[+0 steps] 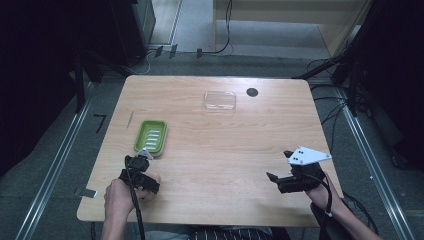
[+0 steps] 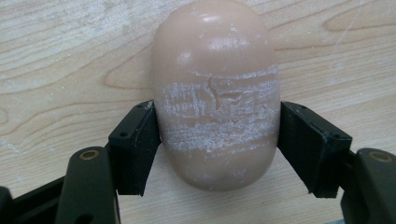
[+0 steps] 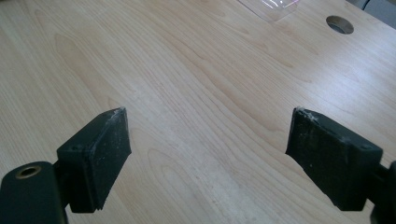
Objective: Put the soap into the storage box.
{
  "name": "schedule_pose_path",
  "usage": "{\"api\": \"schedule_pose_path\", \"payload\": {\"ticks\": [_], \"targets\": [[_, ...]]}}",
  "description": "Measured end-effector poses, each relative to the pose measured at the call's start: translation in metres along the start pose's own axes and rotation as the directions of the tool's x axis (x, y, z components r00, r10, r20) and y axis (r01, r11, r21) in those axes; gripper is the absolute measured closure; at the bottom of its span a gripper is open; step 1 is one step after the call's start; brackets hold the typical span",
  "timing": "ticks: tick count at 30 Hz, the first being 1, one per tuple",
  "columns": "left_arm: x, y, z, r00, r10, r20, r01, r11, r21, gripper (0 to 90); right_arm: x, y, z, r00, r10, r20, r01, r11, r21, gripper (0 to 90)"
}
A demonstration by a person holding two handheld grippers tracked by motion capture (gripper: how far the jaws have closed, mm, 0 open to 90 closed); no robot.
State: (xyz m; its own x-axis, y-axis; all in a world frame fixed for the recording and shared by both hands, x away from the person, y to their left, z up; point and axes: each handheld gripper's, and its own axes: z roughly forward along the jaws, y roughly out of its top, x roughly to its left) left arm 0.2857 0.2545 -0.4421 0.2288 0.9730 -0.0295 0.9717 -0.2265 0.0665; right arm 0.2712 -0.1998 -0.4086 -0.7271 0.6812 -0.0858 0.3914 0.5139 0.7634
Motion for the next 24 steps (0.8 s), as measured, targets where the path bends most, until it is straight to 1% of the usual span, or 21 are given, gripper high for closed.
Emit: {"api": "schedule_pose_path", "payload": {"ticks": [3, 9, 14, 18, 24], "targets": [[-0.0002, 0.0005, -0.0001, 1.0, 0.004, -0.004, -0.004, 1.0, 0.005, 31.9, 0.0, -0.0001, -0.0002, 1.0, 0.0, 0.001, 0.0, 1.0, -0.001, 13.5], [-0.0013, 0.0025, 0.0014, 0.9999, -0.004, -0.011, 0.004, 0.9999, -0.016, 31.5, 0.0004, -0.0001, 0.0, 1.0, -0.004, 0.0, 0.004, 1.0, 0.004, 13.5], [-0.0031, 0.0041, 0.0034, 0.9998, 0.0, -0.018, 0.0, 0.9999, -0.012, 31.0, 0.0006, -0.0001, 0.0, 1.0, -0.004, 0.001, 0.004, 1.0, 0.007, 13.5], [-0.004, 0.0047, 0.0051, 0.9998, -0.006, -0.019, 0.006, 0.9999, -0.015, 31.4, 0.0008, -0.0002, 0.0001, 1.0, -0.005, 0.002, 0.004, 1.0, 0.008, 13.5], [-0.0046, 0.0053, 0.0077, 0.9997, 0.002, -0.023, -0.002, 1.0, -0.006, 31.9, 0.0004, -0.0007, -0.0005, 1.0, -0.003, 0.004, 0.003, 1.0, 0.006, 13.5]]}}
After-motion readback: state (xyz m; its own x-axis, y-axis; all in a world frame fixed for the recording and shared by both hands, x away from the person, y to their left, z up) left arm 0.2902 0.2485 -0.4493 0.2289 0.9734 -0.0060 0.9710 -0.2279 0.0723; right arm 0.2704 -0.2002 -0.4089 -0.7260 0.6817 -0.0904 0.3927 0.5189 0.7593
